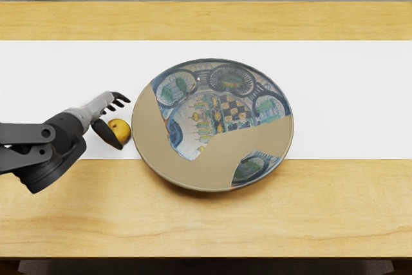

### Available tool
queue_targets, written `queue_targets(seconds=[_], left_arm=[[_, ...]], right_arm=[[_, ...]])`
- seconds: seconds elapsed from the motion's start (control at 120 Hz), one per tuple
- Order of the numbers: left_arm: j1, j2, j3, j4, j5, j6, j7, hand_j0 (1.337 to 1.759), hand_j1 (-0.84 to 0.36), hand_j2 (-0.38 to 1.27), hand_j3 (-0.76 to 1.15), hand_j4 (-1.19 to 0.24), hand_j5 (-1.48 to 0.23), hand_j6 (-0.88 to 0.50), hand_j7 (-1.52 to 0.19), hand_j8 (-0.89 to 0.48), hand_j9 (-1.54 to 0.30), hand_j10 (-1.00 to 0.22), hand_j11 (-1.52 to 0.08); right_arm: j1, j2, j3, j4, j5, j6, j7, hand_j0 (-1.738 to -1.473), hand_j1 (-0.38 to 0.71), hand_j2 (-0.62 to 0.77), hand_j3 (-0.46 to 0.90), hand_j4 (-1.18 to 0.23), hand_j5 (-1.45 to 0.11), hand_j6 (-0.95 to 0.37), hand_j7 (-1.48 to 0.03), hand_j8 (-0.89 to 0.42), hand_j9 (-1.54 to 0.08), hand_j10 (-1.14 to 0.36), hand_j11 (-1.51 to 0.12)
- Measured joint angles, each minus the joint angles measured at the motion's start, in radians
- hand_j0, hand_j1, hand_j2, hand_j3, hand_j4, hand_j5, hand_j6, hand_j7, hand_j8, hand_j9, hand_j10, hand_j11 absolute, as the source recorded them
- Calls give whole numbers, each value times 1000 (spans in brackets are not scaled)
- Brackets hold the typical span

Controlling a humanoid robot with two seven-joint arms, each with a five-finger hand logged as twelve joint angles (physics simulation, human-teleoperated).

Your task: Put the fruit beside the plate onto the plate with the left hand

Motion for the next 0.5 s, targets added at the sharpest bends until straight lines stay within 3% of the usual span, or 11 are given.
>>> queue_targets(seconds=[0.5], left_arm=[[0,-37,33,51,4,0,1,1658,-42,68,0,-328,-425,-329,-425,-329,-425,-328,-425]], right_arm=[[0,0,0,0,1,0,0,-1658,-307,-7,0,-35,-45,-35,-45,-35,-45,-35,-45]])
